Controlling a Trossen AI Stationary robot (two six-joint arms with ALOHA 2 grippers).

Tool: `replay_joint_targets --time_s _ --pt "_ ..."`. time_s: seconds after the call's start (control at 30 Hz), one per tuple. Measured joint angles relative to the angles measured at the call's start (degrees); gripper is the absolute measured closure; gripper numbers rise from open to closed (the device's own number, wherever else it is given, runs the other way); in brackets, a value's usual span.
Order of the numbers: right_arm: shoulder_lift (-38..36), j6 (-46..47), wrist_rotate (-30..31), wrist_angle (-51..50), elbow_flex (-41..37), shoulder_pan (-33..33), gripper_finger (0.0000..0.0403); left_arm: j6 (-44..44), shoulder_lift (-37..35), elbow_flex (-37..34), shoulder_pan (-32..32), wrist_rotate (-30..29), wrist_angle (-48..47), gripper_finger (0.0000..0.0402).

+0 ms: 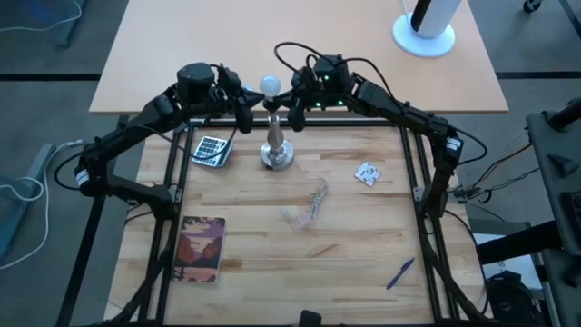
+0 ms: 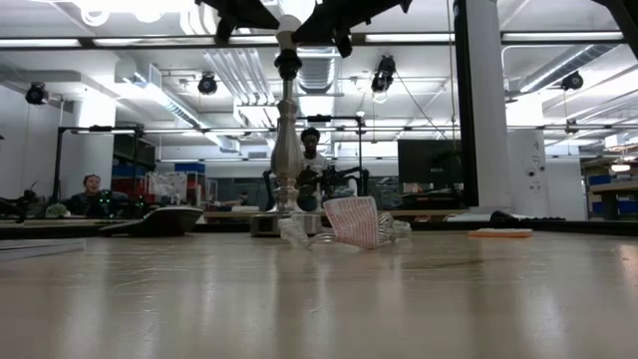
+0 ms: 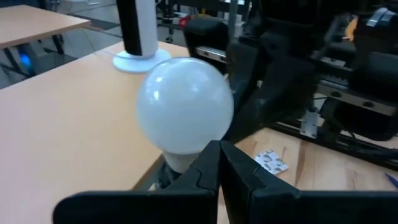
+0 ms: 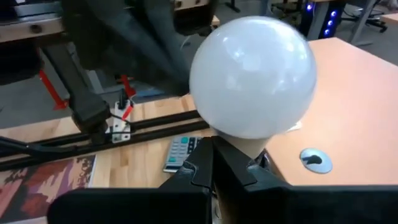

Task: Screw lightbulb
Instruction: Remove the lightbulb from the lamp

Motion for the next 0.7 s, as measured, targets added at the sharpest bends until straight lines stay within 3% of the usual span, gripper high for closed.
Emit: replay_joint_targets --time_s 0.43,0.7 --pt "-1.95 -0.49 -1.38 -5.88 -0.02 0.07 0.0403 0.22 -3.72 0.0 0.11 -6.16 -4.72 0.0402" --pt "-4.24 5.66 -9.64 -9.3 -0.02 -0.61 0.0403 -0.88 -4.08 0.0 0.18 -6.67 -4.55 0.0402"
